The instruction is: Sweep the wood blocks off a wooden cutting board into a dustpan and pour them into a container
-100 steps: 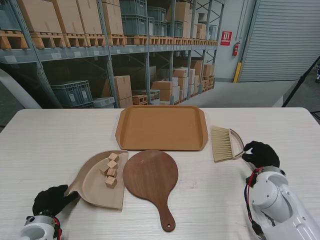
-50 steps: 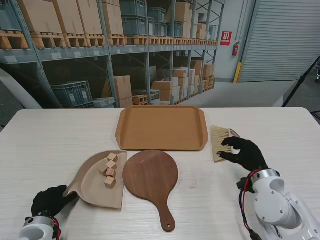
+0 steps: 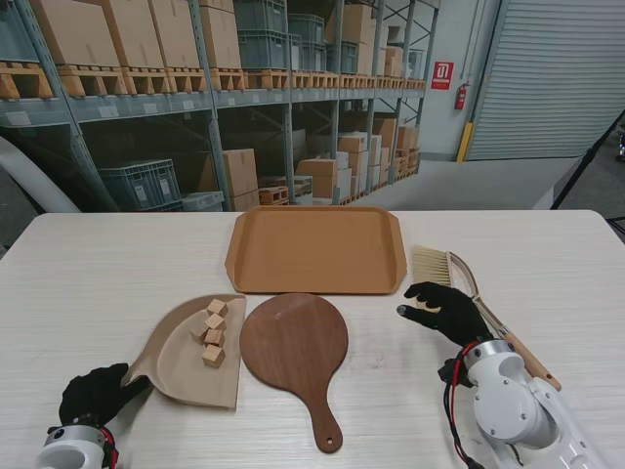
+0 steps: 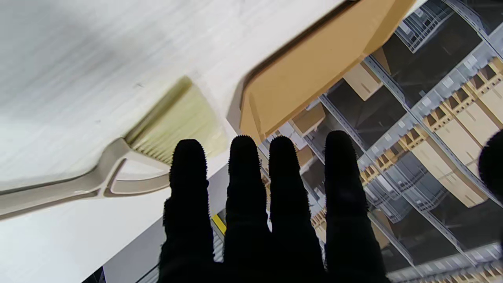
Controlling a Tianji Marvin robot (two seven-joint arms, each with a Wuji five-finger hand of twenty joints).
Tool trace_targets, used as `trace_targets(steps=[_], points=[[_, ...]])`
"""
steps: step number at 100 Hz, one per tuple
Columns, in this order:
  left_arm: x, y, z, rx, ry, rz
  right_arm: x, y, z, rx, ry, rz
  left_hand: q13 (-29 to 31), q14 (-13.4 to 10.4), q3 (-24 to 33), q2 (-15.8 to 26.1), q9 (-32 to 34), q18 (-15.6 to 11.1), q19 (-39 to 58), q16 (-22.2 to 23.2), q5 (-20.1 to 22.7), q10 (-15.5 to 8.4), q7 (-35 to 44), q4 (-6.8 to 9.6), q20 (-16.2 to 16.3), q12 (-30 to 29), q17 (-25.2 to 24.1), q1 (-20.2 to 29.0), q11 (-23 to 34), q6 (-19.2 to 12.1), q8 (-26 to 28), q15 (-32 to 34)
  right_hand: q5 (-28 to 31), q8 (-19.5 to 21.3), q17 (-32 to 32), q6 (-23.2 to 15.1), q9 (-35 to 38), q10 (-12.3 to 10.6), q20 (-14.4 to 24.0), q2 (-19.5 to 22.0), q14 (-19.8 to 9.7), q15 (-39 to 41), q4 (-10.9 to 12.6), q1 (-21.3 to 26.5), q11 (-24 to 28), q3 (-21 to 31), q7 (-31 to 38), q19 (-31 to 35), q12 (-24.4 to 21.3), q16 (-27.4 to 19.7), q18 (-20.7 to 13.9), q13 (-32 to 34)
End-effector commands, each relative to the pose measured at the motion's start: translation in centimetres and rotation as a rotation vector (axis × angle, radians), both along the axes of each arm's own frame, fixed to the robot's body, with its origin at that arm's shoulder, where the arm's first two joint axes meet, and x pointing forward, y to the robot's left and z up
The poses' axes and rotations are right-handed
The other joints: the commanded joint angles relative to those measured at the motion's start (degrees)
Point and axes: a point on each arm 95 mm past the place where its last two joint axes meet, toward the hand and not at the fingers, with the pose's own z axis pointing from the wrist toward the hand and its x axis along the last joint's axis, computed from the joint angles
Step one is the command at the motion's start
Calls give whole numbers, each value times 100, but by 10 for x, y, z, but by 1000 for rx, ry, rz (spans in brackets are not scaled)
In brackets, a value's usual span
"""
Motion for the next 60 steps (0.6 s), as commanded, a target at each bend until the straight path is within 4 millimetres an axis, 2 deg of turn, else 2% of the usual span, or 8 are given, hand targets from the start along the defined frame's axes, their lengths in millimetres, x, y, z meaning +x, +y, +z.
trace_targets(steps=[1, 34, 60], points=[[-3, -1, -1, -7, 14, 7, -5, 0, -9, -16, 30, -4, 307, -350, 441, 995, 506, 37, 80, 26, 610, -259, 331, 5, 153, 159, -68, 683, 479, 79, 0, 15, 3, -49, 11, -112, 75, 23, 165, 68, 0, 33, 29, -187, 54, 71, 44, -15, -30, 26, 239, 200], [-11, 4, 2, -2, 5, 28, -7, -7, -3, -16, 26, -37, 364, -374, 448, 990, 559, 58, 106, 31, 648, -268, 343, 6, 162, 170, -28, 700, 537, 115, 6, 67, 54, -58, 46, -81, 183, 2, 215, 77, 20, 113, 12, -89, 105, 14, 47, 16, 62, 100, 246, 285], [-16, 4, 9, -31, -4, 31, -10, -8, -4, -11, 41, -48, 342, -325, 435, 1157, 501, 175, 62, 36, 545, -251, 430, -29, 164, 185, -75, 812, 690, 248, 129, 167, 87, -44, 57, -74, 234, -5, 248, 85, 11, 192, 21, 40, 168, -63, 72, 45, 134, 155, 250, 331]])
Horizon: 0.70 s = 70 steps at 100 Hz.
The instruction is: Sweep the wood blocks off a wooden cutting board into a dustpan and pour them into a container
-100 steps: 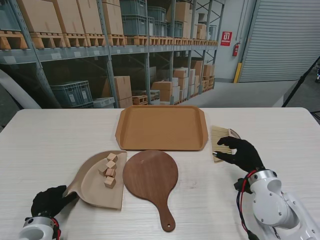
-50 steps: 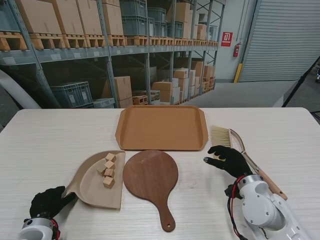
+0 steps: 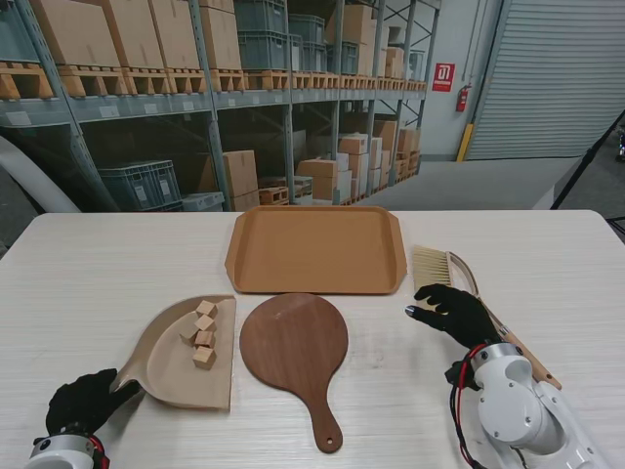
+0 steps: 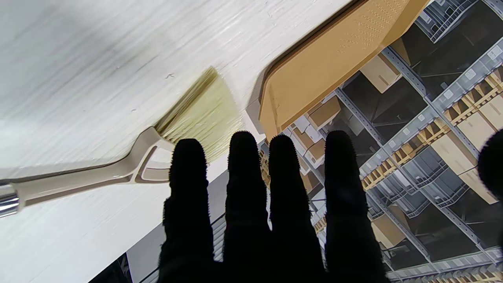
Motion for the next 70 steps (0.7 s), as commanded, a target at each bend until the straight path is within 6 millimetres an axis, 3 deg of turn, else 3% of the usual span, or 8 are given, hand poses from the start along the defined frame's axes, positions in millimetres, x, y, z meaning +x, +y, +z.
trace_targets(steps=[1, 47, 70], points=[[-1, -3, 4, -15, 7, -7, -5, 2, -4, 6, 23, 7, 343, -322, 433, 1160, 500, 171, 61, 36, 544, -249, 432, -30, 164, 168, -75, 806, 655, 249, 132, 163, 86, -24, 27, -71, 172, -3, 171, 82, 2, 117, 21, 41, 129, -67, 71, 45, 97, 91, 237, 126], [-2, -1, 18, -57, -36, 4, -5, 1, -5, 3, 28, 11, 371, -296, 405, 1161, 528, 233, 57, 15, 579, -225, 450, -37, 186, 117, -60, 864, 737, 290, 216, 228, 101, -12, 34, -81, 190, -9, 198, 90, 3, 163, 38, 124, 151, -129, 78, 72, 147, 125, 246, 143], [14, 1, 28, -65, -52, -26, -4, 2, -6, 5, 31, 19, 394, -311, 405, 1145, 550, 220, 69, 4, 609, -244, 448, -32, 196, 100, -36, 861, 748, 280, 231, 241, 110, -6, 34, -75, 195, -19, 203, 86, 14, 173, 44, 177, 159, -134, 83, 77, 160, 132, 246, 144]])
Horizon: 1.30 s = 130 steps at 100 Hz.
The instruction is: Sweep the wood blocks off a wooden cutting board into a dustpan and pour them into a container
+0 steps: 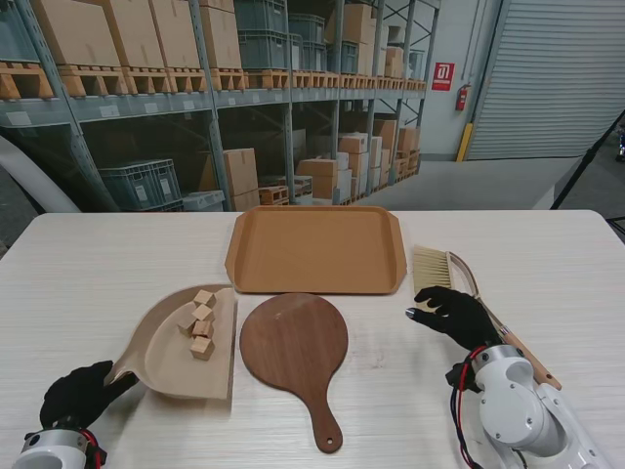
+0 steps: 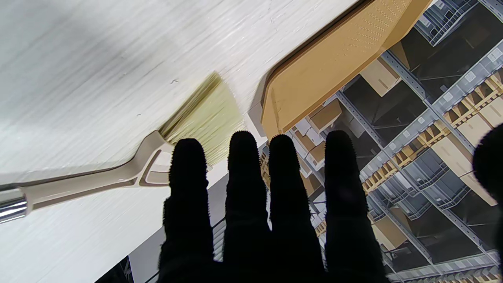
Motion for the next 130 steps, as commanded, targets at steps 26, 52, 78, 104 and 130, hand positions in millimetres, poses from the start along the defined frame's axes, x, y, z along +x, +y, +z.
trace_targets(steps=[26, 52, 78, 104, 130], points=[[48, 0, 20, -7, -32, -58, -2, 4, -5, 1, 25, 18, 405, -342, 445, 1134, 564, 142, 77, -12, 615, -290, 441, -28, 202, 83, -25, 795, 634, 206, 177, 177, 109, -3, 27, -80, 194, -21, 143, 81, -2, 151, 48, 126, 132, -135, 78, 81, 74, 130, 234, 151], [89, -6, 26, -5, -41, -94, -2, 5, -7, 4, 29, 22, 407, -364, 448, 1143, 551, 123, 87, -24, 605, -307, 439, -25, 204, 75, -16, 788, 633, 194, 188, 176, 113, -2, 30, -80, 201, -20, 143, 76, -1, 152, 53, 156, 131, -112, 78, 86, 78, 131, 235, 154], [131, -12, 34, 28, -53, -136, -1, 5, -7, 8, 31, 25, 354, -433, 445, 1155, 527, 52, 100, -41, 573, -359, 444, -22, 201, 64, -6, 770, 622, 148, 194, 146, 142, 3, 33, -80, 204, -24, 142, 71, -4, 153, 62, 252, 129, -70, 90, 88, 80, 131, 237, 161], [166, -20, 42, 44, -53, -163, -1, 5, -8, 11, 32, 17, 358, -473, 445, 1146, 517, -4, 115, -56, 567, -376, 431, -13, 196, 55, 5, 753, 609, 126, 173, 140, 193, 14, 36, -64, 218, -17, 140, 73, -1, 153, 70, 326, 131, -104, 111, 89, 82, 131, 245, 166], [197, -26, 46, 78, 10, -195, -1, 9, -10, 20, 46, 31, 355, -519, 447, 1161, 504, -39, 125, -73, 534, -408, 432, -10, 186, 41, 5, 729, 584, 91, 146, 121, 236, 35, 37, -57, 228, -14, 138, 75, 1, 158, 79, 372, 137, -123, 137, 89, 85, 133, 247, 174]])
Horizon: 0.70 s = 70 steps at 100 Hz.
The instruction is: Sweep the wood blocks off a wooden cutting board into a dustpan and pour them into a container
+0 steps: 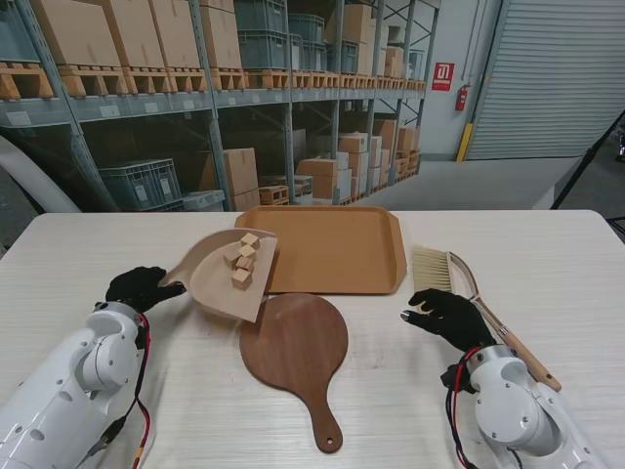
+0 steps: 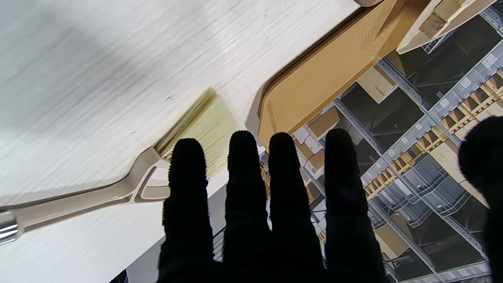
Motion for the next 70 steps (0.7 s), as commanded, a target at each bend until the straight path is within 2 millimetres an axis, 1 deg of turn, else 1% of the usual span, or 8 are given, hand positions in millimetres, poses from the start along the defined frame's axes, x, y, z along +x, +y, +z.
trace_targets(steps=[1, 41, 70], points=[[12, -2, 12, -5, -6, -3, -2, 3, -5, 3, 26, 14, 355, -520, 457, 1164, 503, -26, 125, -65, 534, -410, 432, -10, 185, 41, 3, 728, 576, 86, 135, 116, 157, 37, 33, -60, 105, -19, 137, 68, -8, 118, 77, 75, 117, -129, 78, 86, 63, 133, 225, 183], [57, -6, 15, 28, 53, -33, 3, 7, -4, 1, 33, 46, 305, -544, 455, 1206, 437, -47, 113, -82, 458, -429, 443, -13, 168, 22, -29, 727, 538, 95, 97, 73, 186, 63, 34, -48, 105, -27, 133, 79, -15, 116, 86, 109, 116, -146, 90, 88, 63, 131, 221, 180], [85, -11, 27, 93, 78, -72, 4, 10, -5, 8, 39, 59, 235, -538, 447, 1253, 363, -29, 84, -88, 353, -409, 432, -22, 155, 10, -66, 750, 532, 129, 62, 51, 208, 81, 34, -50, 107, -30, 130, 80, -17, 113, 92, 135, 116, -152, 97, 89, 64, 130, 221, 182]])
